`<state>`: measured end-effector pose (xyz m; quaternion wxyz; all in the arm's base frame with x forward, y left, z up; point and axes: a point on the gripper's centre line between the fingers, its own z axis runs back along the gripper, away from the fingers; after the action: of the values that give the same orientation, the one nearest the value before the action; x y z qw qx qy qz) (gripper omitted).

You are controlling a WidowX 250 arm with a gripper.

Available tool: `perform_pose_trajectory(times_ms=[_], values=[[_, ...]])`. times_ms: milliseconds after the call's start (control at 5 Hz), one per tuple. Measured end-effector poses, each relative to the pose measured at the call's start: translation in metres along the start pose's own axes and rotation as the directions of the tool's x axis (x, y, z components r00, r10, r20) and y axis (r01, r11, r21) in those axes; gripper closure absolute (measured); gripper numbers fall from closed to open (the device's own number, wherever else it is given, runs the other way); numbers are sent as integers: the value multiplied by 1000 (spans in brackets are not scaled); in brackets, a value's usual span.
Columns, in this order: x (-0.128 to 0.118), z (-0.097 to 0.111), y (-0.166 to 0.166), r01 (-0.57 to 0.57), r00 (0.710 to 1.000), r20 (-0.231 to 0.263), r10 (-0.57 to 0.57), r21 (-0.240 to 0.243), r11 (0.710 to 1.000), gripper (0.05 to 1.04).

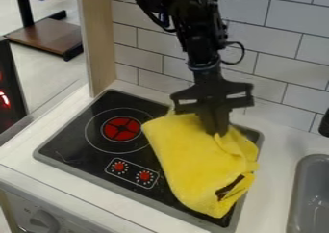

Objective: Fold the cloth from bottom left to top right

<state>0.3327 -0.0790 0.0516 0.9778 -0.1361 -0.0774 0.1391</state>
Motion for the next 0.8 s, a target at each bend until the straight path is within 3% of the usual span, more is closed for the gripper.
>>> perform_pose_trajectory(times_ms=[400, 600, 800], values=[[-1, 0, -1, 3, 1000, -3, -3, -8, 1000, 291], [-4, 8, -1, 12, 1000, 6, -12, -8, 1000, 73], [-10, 13, -10, 35, 999, -6, -36, -27, 999, 74]])
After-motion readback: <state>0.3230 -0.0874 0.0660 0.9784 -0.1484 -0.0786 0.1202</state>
